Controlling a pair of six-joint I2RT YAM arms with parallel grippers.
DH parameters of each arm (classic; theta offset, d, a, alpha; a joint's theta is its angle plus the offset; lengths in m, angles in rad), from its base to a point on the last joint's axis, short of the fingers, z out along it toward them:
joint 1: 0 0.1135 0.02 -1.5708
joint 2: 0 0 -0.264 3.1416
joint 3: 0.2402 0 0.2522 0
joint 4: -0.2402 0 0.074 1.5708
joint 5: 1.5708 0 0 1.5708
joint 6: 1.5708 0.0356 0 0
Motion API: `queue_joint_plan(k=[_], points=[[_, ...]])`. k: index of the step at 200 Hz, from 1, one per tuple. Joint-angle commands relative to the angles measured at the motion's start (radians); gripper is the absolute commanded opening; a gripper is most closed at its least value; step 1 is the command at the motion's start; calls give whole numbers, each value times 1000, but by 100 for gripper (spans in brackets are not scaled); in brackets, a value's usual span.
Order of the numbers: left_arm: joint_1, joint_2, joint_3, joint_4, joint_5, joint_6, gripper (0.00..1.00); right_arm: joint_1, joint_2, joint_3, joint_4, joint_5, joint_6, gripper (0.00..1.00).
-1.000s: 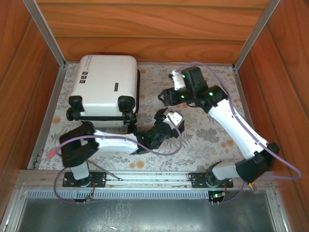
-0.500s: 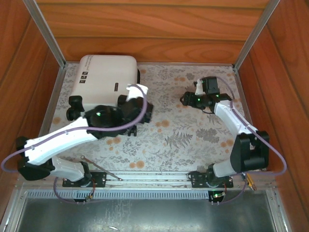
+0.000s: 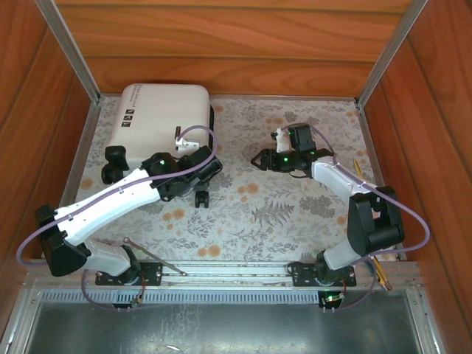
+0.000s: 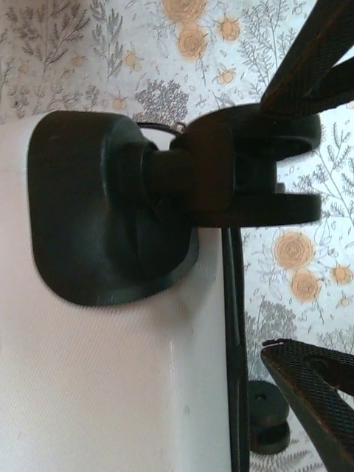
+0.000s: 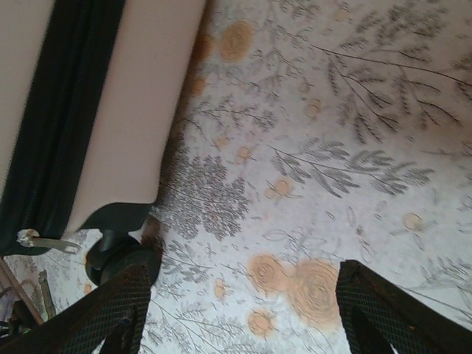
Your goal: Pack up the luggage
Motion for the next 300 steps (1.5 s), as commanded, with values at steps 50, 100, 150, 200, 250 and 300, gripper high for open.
queue_joint_plan(k=[50,100,150,200,250,300], points=[[115,31,-71,157,141,1,83,151,108,-11,107,12,-41,70],[140,7,-81,203,209,22,85,159,96,-4,66,58,-71,70],[134,-40,-73,202,236,91,88,160,93,-6,45,75,-88,68],[132,28,-66,202,217,78,84,166,98,2,32,70,-111,66],[130,109,-36,202,226,47,75,221,56,-52,116,102,-190,63],[131,122,-34,204,187,25,37,266,-13,-165,304,137,-250,63]])
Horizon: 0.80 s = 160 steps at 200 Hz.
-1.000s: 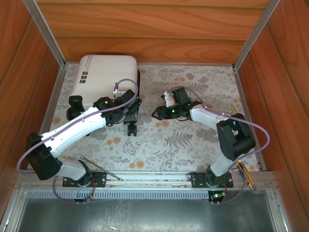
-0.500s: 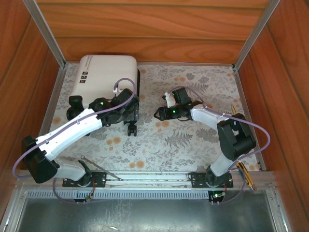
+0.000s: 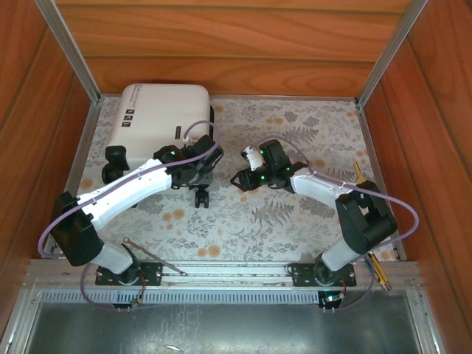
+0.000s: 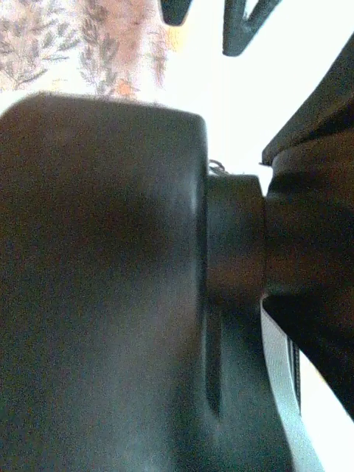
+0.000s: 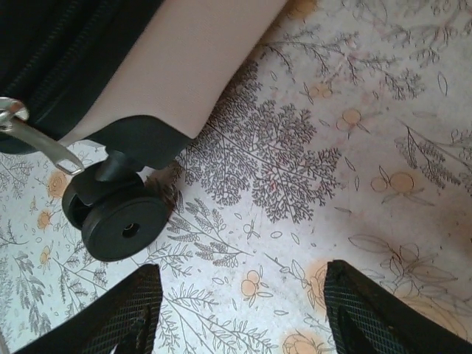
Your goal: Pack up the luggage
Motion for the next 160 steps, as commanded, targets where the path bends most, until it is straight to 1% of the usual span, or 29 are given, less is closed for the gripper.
queue_joint_plan(k=[1,25,51,63,73,95,114,150,153,160], points=[[-2,12,21,1,-30,-10,36,27,-42,-50,120,36,-66,63],[1,7,3,1,-47,-16,18,55,-52,-99,213,42,-90,63],[6,-3,-12,2,-47,-17,0,126,-47,-180,414,55,-125,63],[9,-12,-20,4,-44,-21,0,164,-35,-210,522,83,-138,64],[11,-20,-27,6,-44,-23,0,187,-14,-209,571,122,-128,63],[14,-47,-45,15,-47,-31,0,224,30,-186,635,165,-113,55],[17,-81,-69,39,-45,-36,0,247,57,-192,720,170,-119,52],[33,-133,-121,83,-14,-49,0,258,81,-175,769,231,-114,47],[35,-134,-125,87,-11,-51,0,259,111,-173,771,231,-112,47],[38,-139,-134,95,-5,-53,0,260,125,-162,771,225,-113,45]])
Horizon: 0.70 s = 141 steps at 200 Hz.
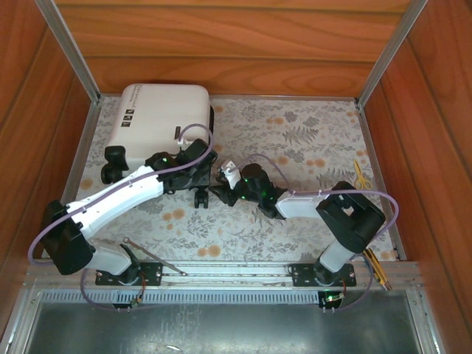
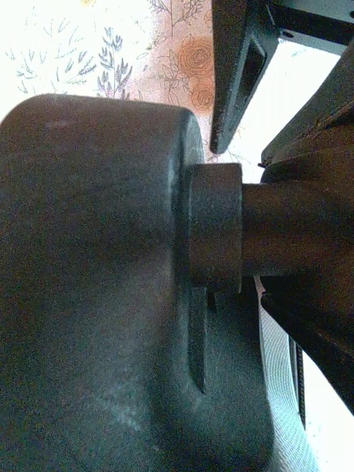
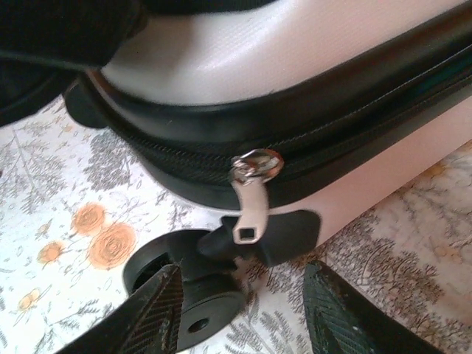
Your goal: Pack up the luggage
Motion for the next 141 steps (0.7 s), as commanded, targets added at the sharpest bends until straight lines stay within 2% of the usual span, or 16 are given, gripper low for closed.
queue_joint_plan(k=[1,17,48,84,95,121,141], points=[[30,-44,-30,-6,-13,-43,0,12,44,37,83,43,-9,44],[36,-46,-43,8,0,-45,0,22,64,52,82,44,-14,40],[41,-49,-52,22,6,-48,0,38,91,73,87,13,-17,40],[50,-64,-70,36,12,-52,0,59,104,80,87,15,-25,50],[52,-67,-77,42,19,-55,0,65,108,87,81,42,-25,51],[54,-79,-88,52,18,-55,0,65,115,98,80,137,7,41],[57,-91,-102,56,13,-60,0,65,97,110,50,211,41,22]])
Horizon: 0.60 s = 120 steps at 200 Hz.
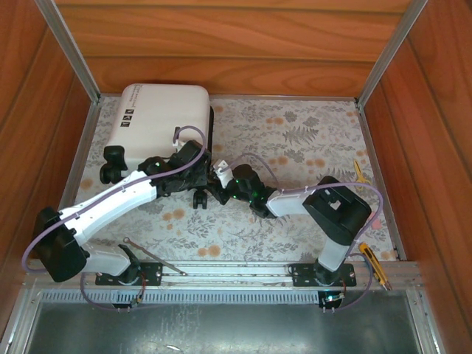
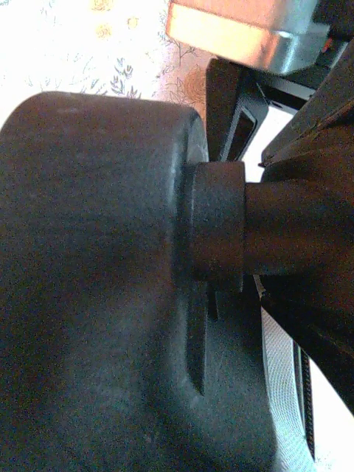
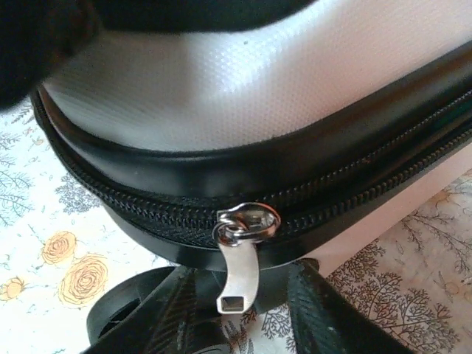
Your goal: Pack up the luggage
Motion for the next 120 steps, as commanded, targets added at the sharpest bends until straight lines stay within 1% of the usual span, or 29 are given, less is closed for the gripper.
queue_joint_plan(k=[1,11,21,34,62,70,77,89,102,120], points=[[32,-31,-26,-36,-41,-41,0,13,-6,40,10,109,36,21],[33,-38,-33,-34,-42,-42,0,12,-24,41,-11,164,57,16],[35,-46,-41,-34,-43,-44,0,11,-50,36,-32,209,75,14],[37,-52,-50,-33,-42,-44,0,4,-86,25,-53,229,91,14],[42,-55,-61,-31,-41,-43,0,-23,-215,14,-116,183,100,12],[43,-56,-64,-30,-42,-43,0,-38,-245,14,-140,151,113,12],[44,-56,-66,-30,-40,-43,0,-63,-271,15,-158,98,132,12],[44,-57,-69,-29,-38,-43,0,-109,-304,22,-199,28,178,17],[46,-60,-72,-29,-38,-41,0,-153,-329,35,-255,-4,212,24],[45,-69,-75,-26,-37,-36,0,-196,-334,60,-346,-50,174,38]])
